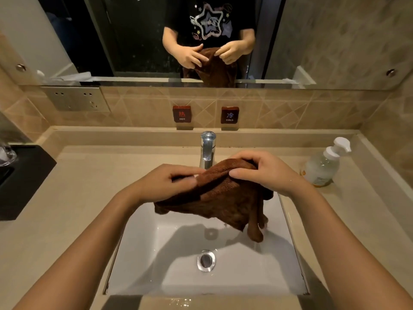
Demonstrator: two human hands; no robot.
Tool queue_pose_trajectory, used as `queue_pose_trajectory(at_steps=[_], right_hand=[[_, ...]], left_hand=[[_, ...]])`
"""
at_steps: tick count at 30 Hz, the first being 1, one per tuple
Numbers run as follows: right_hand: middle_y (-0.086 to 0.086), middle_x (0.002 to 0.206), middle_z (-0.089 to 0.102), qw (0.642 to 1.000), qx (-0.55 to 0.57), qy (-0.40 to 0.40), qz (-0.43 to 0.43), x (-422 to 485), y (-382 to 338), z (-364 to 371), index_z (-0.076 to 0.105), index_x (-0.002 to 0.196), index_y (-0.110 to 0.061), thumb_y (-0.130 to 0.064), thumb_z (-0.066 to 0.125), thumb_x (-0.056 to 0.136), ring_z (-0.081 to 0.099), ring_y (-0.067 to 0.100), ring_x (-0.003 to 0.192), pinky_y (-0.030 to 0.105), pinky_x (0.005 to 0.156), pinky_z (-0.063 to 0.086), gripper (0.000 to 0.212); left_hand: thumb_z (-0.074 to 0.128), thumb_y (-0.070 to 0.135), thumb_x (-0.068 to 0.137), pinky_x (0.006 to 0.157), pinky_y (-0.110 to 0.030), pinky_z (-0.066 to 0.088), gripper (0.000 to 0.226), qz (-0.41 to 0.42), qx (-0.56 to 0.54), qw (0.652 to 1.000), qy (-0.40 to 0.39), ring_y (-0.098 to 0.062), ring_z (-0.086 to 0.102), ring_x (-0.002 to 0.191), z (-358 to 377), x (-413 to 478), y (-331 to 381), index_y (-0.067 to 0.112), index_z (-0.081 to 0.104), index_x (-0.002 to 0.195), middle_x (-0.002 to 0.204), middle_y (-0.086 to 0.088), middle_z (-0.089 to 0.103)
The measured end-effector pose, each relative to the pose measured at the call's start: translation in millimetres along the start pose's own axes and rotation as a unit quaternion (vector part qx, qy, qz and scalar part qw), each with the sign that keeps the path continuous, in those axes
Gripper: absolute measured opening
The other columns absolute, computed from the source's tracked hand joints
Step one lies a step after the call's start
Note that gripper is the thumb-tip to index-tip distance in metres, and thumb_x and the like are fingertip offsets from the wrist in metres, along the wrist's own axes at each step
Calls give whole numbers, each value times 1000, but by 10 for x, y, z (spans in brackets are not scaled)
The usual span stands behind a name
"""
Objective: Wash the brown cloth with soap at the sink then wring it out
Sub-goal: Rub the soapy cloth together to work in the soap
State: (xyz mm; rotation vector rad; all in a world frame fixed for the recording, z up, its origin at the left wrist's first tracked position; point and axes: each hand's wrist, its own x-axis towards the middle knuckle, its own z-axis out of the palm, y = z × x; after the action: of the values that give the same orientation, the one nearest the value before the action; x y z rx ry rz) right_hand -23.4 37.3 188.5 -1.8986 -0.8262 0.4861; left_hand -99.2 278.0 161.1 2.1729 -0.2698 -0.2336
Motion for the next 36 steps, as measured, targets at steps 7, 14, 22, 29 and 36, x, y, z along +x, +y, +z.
queue_pose_trajectory(at_steps=[7, 14, 22, 29, 36], right_hand=[[-2, 105, 70, 991, 6, -108, 73, 78, 160, -235, 71, 103, -23, -24, 63, 86, 64, 15, 101, 32, 92, 49, 19], [-4, 75, 61, 978, -186, 67, 64, 94, 114, 20, 64, 78, -19, -30, 47, 95, 55, 8, 72, 25, 66, 37, 27], [-5, 53, 49, 937, -182, 291, 62, 110, -10, 1133, 46, 62, -18, -42, 39, 96, 47, 14, 49, 25, 46, 27, 42], [2, 62, 54, 940, -49, 307, 139, 399, 164, 949, 48, 58, -16, -32, 31, 99, 49, 14, 57, 26, 53, 32, 47], [12, 78, 67, 948, -196, 239, 76, 167, -123, 1201, 63, 84, -8, -40, 22, 100, 63, 28, 73, 35, 65, 48, 54]], left_hand=[[58, 46, 81, 94, -19, 43, 35, 33, -42, 998, -35, -6, 56, 111, 109, 16, -157, 21, 76, 97, 114, 11, 62], [52, 30, 94, 79, -32, 50, 27, -196, -310, 926, 94, -25, 67, 85, 337, 82, -73, 12, 72, 90, 90, -10, 72], [53, 38, 90, 56, -30, 42, 29, -208, -436, 836, 259, -17, 54, 61, 877, 261, 346, 14, 59, 74, 65, -4, 55], [53, 43, 93, 54, -23, 48, 44, -231, -410, 837, 280, -15, 65, 63, 820, 282, 428, 4, 74, 88, 71, -9, 70], [47, 31, 96, 51, -23, 43, 59, -234, -459, 809, 282, -9, 55, 45, 721, 271, 423, 19, 65, 40, 44, 4, 57]])
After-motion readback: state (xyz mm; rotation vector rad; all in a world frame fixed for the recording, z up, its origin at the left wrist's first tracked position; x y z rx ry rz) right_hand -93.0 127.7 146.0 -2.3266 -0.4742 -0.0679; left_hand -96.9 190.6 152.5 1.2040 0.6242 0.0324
